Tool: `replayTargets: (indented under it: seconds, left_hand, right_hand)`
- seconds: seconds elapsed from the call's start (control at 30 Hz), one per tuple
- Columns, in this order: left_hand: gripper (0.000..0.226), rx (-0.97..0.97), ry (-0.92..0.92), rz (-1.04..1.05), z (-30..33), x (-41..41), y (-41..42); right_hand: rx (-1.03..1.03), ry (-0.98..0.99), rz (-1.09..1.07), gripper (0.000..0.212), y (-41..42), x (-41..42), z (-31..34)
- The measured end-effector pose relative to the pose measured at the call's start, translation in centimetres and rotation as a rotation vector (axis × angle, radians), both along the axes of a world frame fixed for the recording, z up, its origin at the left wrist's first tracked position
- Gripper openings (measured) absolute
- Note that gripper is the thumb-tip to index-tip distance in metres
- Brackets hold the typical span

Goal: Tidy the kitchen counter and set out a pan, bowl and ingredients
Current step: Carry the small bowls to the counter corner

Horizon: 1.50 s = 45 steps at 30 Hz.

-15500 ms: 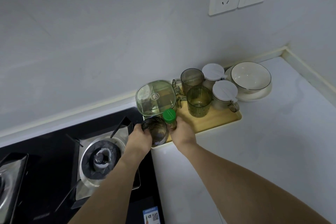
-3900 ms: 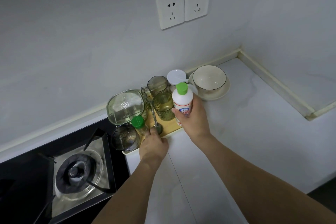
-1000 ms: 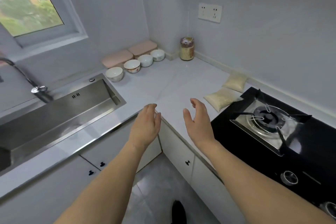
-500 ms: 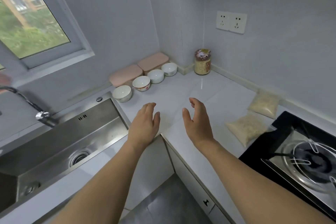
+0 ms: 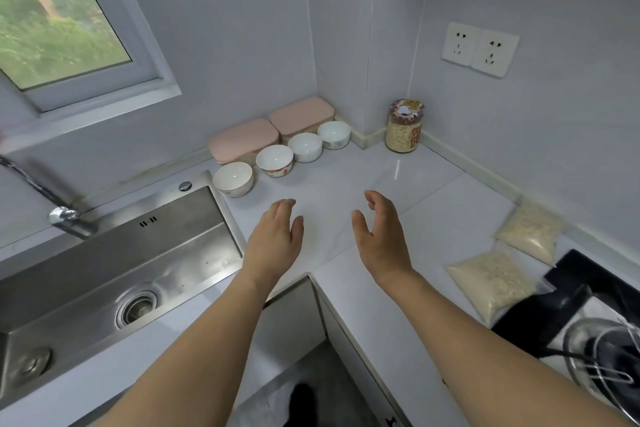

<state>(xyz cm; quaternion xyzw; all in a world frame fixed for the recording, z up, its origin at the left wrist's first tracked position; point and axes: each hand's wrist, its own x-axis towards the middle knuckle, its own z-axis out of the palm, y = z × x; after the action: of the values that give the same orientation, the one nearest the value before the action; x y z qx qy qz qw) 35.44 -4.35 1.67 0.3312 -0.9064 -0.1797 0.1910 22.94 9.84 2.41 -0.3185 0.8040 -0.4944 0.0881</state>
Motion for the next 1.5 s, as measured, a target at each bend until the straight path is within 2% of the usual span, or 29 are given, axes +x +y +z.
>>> replayTargets:
  seconds: [0.43,0.63,0.8,1.07,1.23,1.5]
  left_hand:
    - [0.044,0.042,-0.080,-0.040,-1.4,-3.2,-10.2]
    - [0.048,0.088,-0.121,0.052,-1.8,-2.8,-17.3]
    - [0.052,0.123,-0.224,0.177,-3.2,-1.7,-23.8]
    - [0.087,0.176,-0.412,0.303,-4.5,-3.9,-30.7]
    - [0.107,0.208,-0.493,0.334,-5.5,-6.1,-33.0]
    - [0.120,0.250,-0.545,0.358,-7.6,-7.8,-34.0]
  right_hand:
    - [0.065,-0.071,-0.020,0.047,-9.5,-3.5,-1.2]
    - [0.144,-0.086,0.067,0.052,-16.6,-4.3,-1.2]
    - [0.281,-0.056,0.161,0.063,-22.7,-5.1,-2.0]
    - [0.596,0.067,0.336,0.087,-29.9,-7.7,-3.8]
    - [0.712,0.148,0.407,0.100,-33.9,-9.4,-5.1]
    - [0.959,0.309,0.476,0.118,-39.2,-11.2,-7.2]
